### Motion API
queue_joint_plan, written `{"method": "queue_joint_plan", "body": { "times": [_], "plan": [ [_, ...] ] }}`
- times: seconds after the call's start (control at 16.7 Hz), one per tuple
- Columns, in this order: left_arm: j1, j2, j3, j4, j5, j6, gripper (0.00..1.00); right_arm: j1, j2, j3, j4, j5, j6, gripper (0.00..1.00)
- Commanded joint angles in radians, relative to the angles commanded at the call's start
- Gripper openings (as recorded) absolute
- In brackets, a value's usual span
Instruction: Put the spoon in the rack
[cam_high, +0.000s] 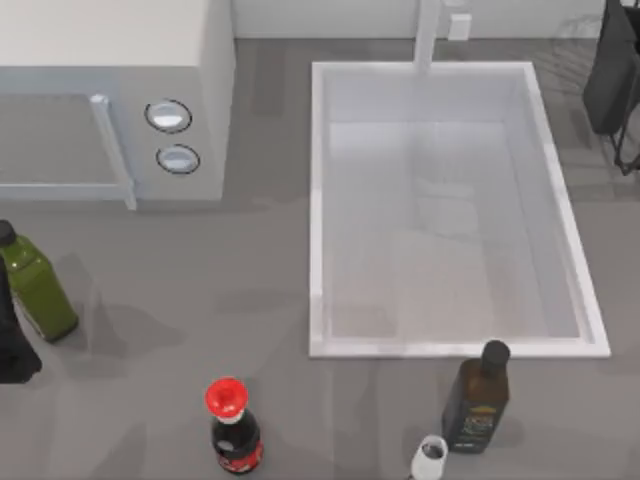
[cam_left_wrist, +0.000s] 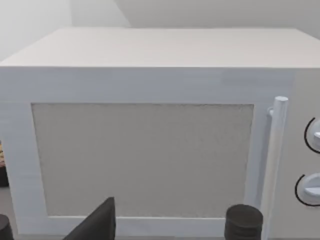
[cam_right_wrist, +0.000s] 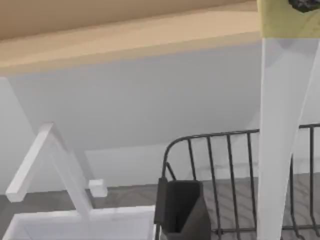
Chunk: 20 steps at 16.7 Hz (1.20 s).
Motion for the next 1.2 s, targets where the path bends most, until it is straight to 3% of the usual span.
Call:
{"method": "queue_joint_plan", "body": {
  "times": [0.3,0.72,0.96,1.2],
  "plan": [
    [0.000,0.000,0.000,0.000,0.000,0.000,1.00,-0.163,-0.095,-0.028,0.187,-0.054,-0.041,0.00],
    [0.000,0.000,0.000,0.000,0.000,0.000,1.00,-0.161,-0.082,-0.025,0.204,-0.048,-0.041,0.00],
    [0.000,0.000,0.000,0.000,0.000,0.000,1.00,-0.128,0.069,-0.036,0.358,0.017,-0.039,0.00],
    [0.000,0.000,0.000,0.000,0.000,0.000,1.00,-0.046,0.321,-0.078,0.671,0.118,-0.038,0.00]
  ]
}}
